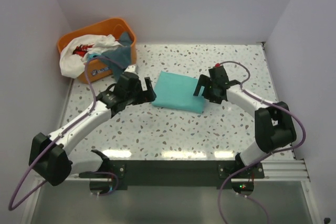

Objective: Fold and stack the t-shirts
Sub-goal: Neatly place the folded tshirt to the corner

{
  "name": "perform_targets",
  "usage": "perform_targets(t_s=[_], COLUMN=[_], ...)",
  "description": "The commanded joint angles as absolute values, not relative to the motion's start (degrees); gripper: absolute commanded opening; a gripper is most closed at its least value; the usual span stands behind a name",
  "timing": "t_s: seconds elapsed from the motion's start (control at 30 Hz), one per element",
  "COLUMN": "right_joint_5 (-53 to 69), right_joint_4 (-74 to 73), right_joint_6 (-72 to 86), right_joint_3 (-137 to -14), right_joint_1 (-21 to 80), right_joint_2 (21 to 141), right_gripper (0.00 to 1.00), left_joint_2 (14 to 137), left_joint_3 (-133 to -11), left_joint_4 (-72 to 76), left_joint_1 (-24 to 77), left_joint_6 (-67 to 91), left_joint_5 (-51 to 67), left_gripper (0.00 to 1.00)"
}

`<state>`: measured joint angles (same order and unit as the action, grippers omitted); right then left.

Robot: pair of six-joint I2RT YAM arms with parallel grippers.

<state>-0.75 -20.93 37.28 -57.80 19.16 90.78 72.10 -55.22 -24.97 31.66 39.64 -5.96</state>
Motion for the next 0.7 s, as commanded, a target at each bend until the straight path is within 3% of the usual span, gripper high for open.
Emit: perform_targets(t_s=[0.0, 0.33, 0.43, 0.53, 0.6, 0.67], right_joint_5=[-2.37, -4.13, -4.57, -4.31, -5.00, -10.18], right_joint_4=[-17.32, -14.77, -15.12, -14.16, -14.41, -17.39], right_joint_6=[40.25, 40.96, 39.82, 39.29, 37.63, 35.52], right_joint_3=[-57.13, -55.99, -56.77, -56.34, -56.42, -58.78], right_joint_1=[19.95, 22.50, 22.50, 22.50, 22.33, 22.15], right_joint_2=[91.75, 95.97, 98.17, 99.40, 99.67, 99.93], right_gripper=[0.94, 0.78, 0.67, 0.47, 0.24, 0.12], left_joint_2=[66.63, 58.10, 56.87, 55.64, 54.58, 54.14], left_joint_3=[-51.34, -44.03, -44.30, -44.73, -44.82, -45.17], left_joint_4=[-29.17, -35.15, -36.91, -38.58, -39.20, -39.46], left_joint_1=[31.46, 31.46, 31.46, 31.46, 31.38, 31.46], left_joint_6=[43.59, 48.69, 49.57, 50.62, 51.15, 50.72], left_joint_5=[-10.28, -12.83, -14.23, -15.55, -16.43, -17.31], left_gripper=[1.00, 1.00, 1.00, 1.00, 1.00, 1.00])
